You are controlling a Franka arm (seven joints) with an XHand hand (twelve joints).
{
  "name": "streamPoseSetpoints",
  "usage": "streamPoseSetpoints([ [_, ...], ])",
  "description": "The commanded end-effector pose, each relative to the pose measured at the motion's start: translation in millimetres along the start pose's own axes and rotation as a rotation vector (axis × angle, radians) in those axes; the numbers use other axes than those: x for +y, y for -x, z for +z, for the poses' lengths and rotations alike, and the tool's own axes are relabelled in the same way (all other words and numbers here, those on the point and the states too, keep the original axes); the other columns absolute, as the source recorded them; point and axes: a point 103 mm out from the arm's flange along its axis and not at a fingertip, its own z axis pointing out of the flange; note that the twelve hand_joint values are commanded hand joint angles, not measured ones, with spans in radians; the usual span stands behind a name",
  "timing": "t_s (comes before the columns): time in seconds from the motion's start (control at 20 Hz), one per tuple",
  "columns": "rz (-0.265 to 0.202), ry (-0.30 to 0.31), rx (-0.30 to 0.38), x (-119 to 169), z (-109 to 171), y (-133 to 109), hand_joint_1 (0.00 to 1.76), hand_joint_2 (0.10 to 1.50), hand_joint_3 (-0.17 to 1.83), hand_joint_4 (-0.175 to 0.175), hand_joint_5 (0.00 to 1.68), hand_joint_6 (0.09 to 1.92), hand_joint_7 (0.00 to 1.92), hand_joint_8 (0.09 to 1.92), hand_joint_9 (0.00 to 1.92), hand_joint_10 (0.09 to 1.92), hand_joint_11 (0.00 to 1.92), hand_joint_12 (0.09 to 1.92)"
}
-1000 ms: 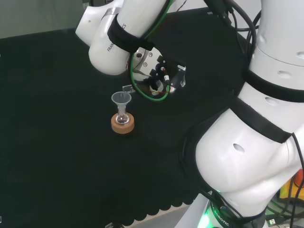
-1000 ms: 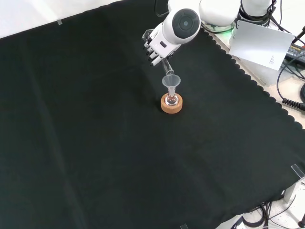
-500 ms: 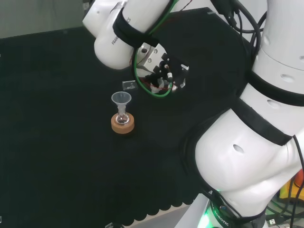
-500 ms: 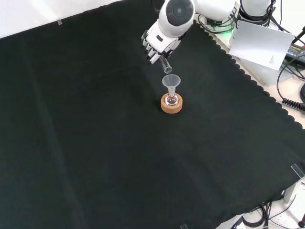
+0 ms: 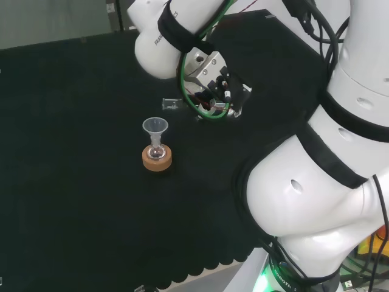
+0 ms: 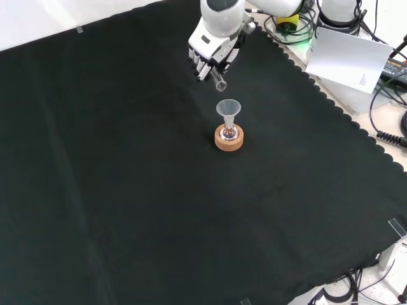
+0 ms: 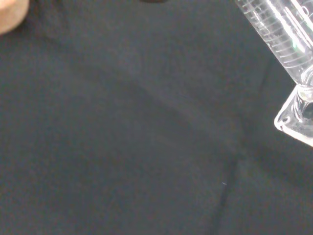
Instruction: Pour the water from the graduated cylinder into the round-bottom flask.
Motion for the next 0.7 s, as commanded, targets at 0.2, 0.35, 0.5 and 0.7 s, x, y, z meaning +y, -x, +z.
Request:
streamPoseSetpoints([
  [0.2, -0.078, 0.280, 0.341, 9, -4, 4, 1.09, 1.15, 0.00, -0.066, 0.92, 1.10, 1.20, 0.40, 1.43, 0.09, 1.32, 0.70],
  [0.35, -0.085, 0.312, 0.398, 14, -2, 4, 1.09, 1.15, 0.00, -0.067, 0.92, 1.10, 1.20, 0.40, 1.43, 0.09, 1.32, 0.70],
  [0.5, -0.089, 0.336, 0.485, 23, -1, 6, 1.09, 1.15, 0.00, -0.067, 0.92, 1.10, 1.20, 0.40, 1.43, 0.09, 1.32, 0.71],
  [0.7, -0.094, 0.352, 0.559, 36, -4, 7, 1.09, 1.15, 0.00, -0.068, 0.92, 1.11, 1.20, 0.40, 1.43, 0.09, 1.32, 0.71],
])
